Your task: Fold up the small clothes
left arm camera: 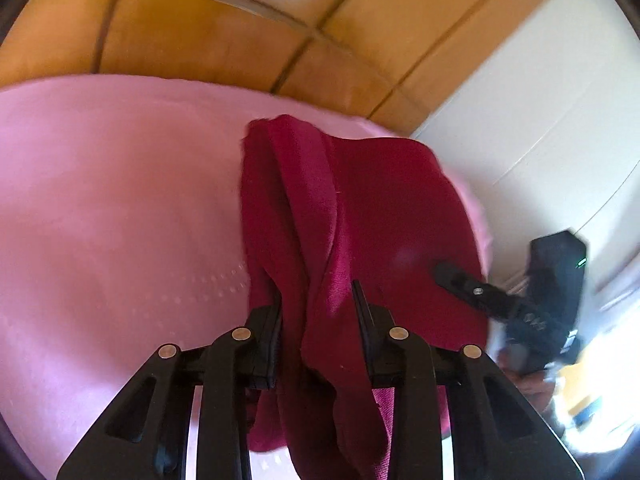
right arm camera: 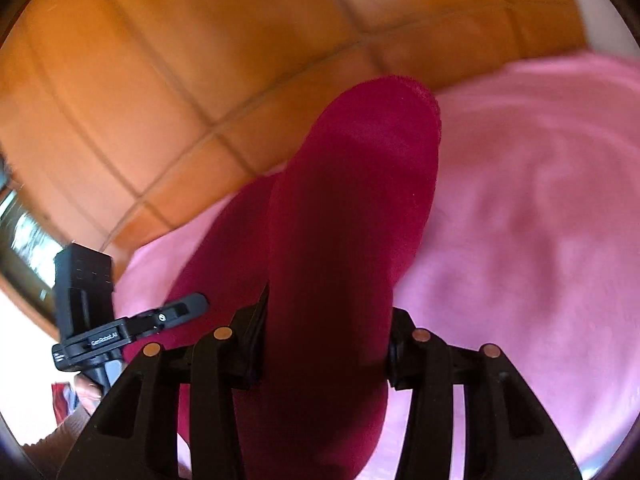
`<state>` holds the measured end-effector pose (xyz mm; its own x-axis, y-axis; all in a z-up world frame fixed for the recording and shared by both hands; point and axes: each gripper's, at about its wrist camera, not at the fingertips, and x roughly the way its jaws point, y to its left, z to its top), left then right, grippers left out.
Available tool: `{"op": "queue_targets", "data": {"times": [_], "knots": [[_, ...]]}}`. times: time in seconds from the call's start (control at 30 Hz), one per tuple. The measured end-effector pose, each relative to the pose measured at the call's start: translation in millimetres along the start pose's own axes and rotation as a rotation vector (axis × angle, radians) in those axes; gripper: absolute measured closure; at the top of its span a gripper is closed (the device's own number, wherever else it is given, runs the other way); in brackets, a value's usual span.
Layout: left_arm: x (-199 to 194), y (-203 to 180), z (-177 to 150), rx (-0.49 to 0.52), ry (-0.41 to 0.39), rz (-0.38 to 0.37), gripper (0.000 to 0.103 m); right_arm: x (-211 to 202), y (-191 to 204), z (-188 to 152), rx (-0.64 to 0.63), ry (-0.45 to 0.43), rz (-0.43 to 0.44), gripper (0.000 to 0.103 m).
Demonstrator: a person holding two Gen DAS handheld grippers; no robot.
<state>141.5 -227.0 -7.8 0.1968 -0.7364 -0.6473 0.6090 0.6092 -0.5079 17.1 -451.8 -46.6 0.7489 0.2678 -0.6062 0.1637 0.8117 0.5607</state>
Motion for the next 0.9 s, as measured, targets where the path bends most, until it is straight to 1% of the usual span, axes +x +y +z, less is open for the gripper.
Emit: {"op": "queue_targets", "data": {"times": [0.03,0.07,0.1,0.13,0.17,0.2,0.23,0.3,0.33,0.37,0.47,0.5,0.57,0.67,0.7,0.73,0.77,0.83,0.9], "knots": [[6.5,-5.4,-3.4,0.021,0.008,0.035,0.07,1.7,-3.7,-5.8,0.011,0.006,-0.01,0.056],[7.8,-10.3,-6.8,0.034,-0.001,0.051,0.069,0.5,-6.6,-10.4,0.015,-0.004,-0.009,0.051],[7.0,-11.9,-5.9,0.039,-0.009,0.069,0.066,-1.5,-5.5,-11.7,0.016,-0.015,-0.014,0.048],[2.9,-12.9,-7.6,0.043,-0.02,0.093,0.065,-5.5,-2.6,-11.9,0.013,-0.034,-0.039,0.036],[-0.6,-15.1,-9.8,0.045,-0.034,0.111,0.065,-9.0,-4.3,-9.0,0.008,-0.048,-0.067,0.028],[-8.2,-16.9,-9.4,0.049,-0.069,0.133,0.065,-15.5,-3.3,-7.4,-0.005,-0.066,-0.099,0.028],[-19.1,-16.0,-16.4,0.051,-0.092,0.146,0.065,-21.9,-0.9,-4.9,-0.019,-0.085,-0.12,0.028],[-30.5,-12.4,-10.9,0.041,-0.151,0.188,0.065,-34.9,16.6,-6.9,-0.064,-0.12,-0.137,0.03],[-43.0,-9.9,-16.2,0.043,-0.173,0.206,0.065,-42.9,18.7,-9.4,-0.092,-0.13,-0.149,0.031],[-43.8,-9.9,-15.6,0.048,-0.181,0.216,0.065,-46.6,30.1,-13.8,-0.142,-0.145,-0.171,0.031],[-34.9,-15.6,-17.5,0.099,-0.165,0.318,0.065,-39.3,56.9,-24.1,-0.249,-0.158,-0.211,0.031],[-27.7,-15.5,-19.1,0.116,-0.153,0.373,0.065,-33.0,60.9,-24.4,-0.263,-0.149,-0.221,0.031],[-20.6,-5.6,-25.7,0.125,-0.115,0.433,0.065,-14.7,57.8,-27.2,-0.26,-0.125,-0.252,0.03],[-9.2,9.2,-28.5,0.09,-0.098,0.466,0.065,15.6,47.4,-28.4,-0.269,-0.095,-0.339,0.028],[-6.3,13.6,-28.6,0.073,-0.091,0.5,0.065,21.5,43.9,-29.2,-0.26,-0.1,-0.349,0.028],[-7.5,17.7,-31.7,0.058,-0.083,0.502,0.065,25.6,42.2,-29.8,-0.262,-0.113,-0.356,0.027],[-9.7,22.4,-31.4,0.028,-0.081,0.485,0.065,25.3,40.8,-30.1,-0.263,-0.115,-0.361,0.026],[-16.7,22.2,-30.3,0.0,-0.092,0.474,0.065,22.5,41.7,-30.5,-0.26,-0.113,-0.37,0.026],[-28.3,14.1,-33.1,0.019,-0.135,0.494,0.065,15.3,42.6,-33.6,-0.256,-0.113,-0.384,0.026]]}}
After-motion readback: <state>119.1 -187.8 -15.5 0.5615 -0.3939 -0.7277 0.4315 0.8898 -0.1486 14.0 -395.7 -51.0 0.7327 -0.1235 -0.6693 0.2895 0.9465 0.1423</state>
